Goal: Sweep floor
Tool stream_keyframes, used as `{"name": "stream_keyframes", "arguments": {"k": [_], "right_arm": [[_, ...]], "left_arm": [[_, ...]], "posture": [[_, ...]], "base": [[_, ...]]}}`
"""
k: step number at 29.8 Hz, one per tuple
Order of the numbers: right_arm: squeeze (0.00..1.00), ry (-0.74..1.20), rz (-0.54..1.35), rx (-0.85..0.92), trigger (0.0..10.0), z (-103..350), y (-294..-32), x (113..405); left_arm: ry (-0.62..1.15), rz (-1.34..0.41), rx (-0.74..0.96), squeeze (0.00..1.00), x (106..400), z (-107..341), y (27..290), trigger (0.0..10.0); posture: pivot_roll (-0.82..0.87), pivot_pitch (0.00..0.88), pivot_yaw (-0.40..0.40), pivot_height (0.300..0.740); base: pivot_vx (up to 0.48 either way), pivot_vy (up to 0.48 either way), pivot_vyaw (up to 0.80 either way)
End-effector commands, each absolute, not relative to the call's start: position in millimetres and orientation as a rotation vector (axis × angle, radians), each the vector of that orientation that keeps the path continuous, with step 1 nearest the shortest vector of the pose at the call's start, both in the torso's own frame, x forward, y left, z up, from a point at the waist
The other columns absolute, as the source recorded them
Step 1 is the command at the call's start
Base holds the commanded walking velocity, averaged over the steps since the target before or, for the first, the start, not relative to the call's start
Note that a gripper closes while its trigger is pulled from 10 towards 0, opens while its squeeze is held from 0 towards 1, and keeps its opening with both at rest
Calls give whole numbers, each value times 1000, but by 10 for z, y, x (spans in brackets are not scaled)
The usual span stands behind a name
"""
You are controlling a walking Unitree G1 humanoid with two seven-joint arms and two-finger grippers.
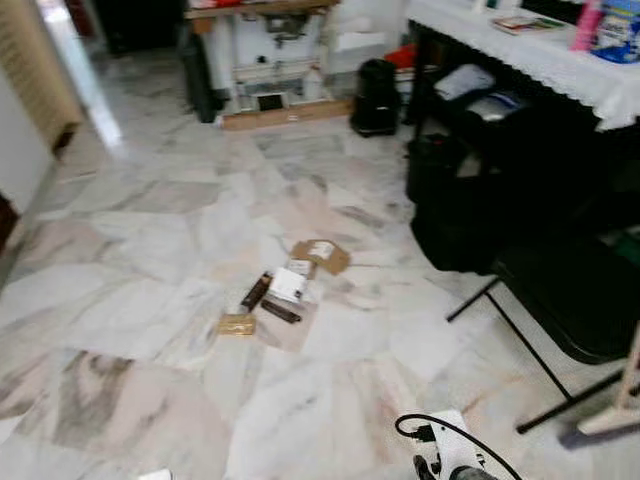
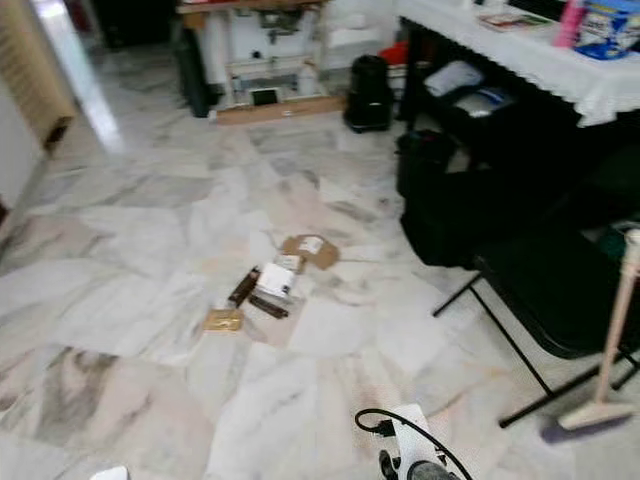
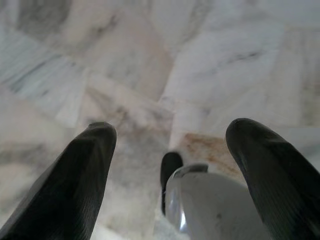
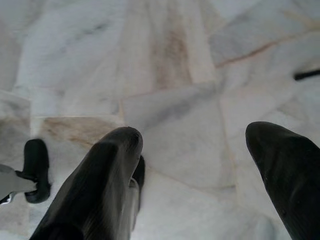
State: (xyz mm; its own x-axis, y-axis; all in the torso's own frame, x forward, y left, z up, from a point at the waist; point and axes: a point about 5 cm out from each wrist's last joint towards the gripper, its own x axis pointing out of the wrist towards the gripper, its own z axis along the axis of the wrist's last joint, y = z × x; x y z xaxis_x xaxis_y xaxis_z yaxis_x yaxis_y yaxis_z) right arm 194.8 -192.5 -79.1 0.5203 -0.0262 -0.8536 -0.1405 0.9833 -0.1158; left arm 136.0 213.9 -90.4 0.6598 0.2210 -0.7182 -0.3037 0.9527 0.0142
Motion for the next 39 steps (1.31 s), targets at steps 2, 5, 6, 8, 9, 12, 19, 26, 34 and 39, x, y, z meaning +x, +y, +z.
{"name": "stream_keyframes", "arguments": {"k": [2, 5, 6, 8, 9, 12, 19, 26, 34, 39], "right_arm": [[0, 1022, 80, -182, 10000, -788, -1897, 1962], [0, 1021, 83, -185, 10000, -787, -1893, 1964], [0, 1020, 82, -183, 10000, -787, -1891, 1965], [0, 1020, 82, -183, 10000, -787, -1884, 1967], [0, 1019, 83, -183, 10000, -787, -1883, 1967], [0, 1020, 82, -182, 10000, -788, -1881, 1966], [0, 1021, 80, -185, 10000, -787, -1901, 1963], [0, 1021, 86, -194, 10000, -781, -1913, 1969], [0, 1018, 84, -195, 10000, -775, -1915, 1982], [0, 1017, 84, -194, 10000, -773, -1914, 1986]], "left_arm": [[813, 302, -115, 0, 1306, -924, 2142, 10000], [814, 301, -116, 0, 1308, -925, 2139, 10000], [814, 301, -116, 0, 1309, -925, 2139, 10000], [811, 300, -116, 0, 1314, -922, 2142, 10000], [809, 300, -116, 0, 1316, -920, 2143, 10000], [806, 300, -116, 0, 1323, -917, 2143, 10000], [807, 306, -121, 0, 1318, -921, 2129, 10000], [827, 306, -76, 0, 1306, -930, 2129, 10000], [834, 329, -95, 0, 1282, -937, 2154, 10000], [838, 330, -96, 0, 1260, -941, 2171, 10000]], "posture": [[-201, 0, 33, 740], [-200, 0, 31, 740], [-200, 0, 31, 740], [-197, 0, 33, 740], [-197, 0, 33, 740], [-195, 0, 32, 740], [-194, 0, 23, 740], [-195, 0, 19, 740], [-202, 0, 18, 740], [-202, 0, 18, 740]], "base": [[0, 0, -788], [0, 0, -788], [0, 0, -788], [0, 0, -788], [0, 0, -788], [0, 0, -788], [0, 0, -788], [0, -137, -788], [0, -60, -788], [0, 0, -788]]}}
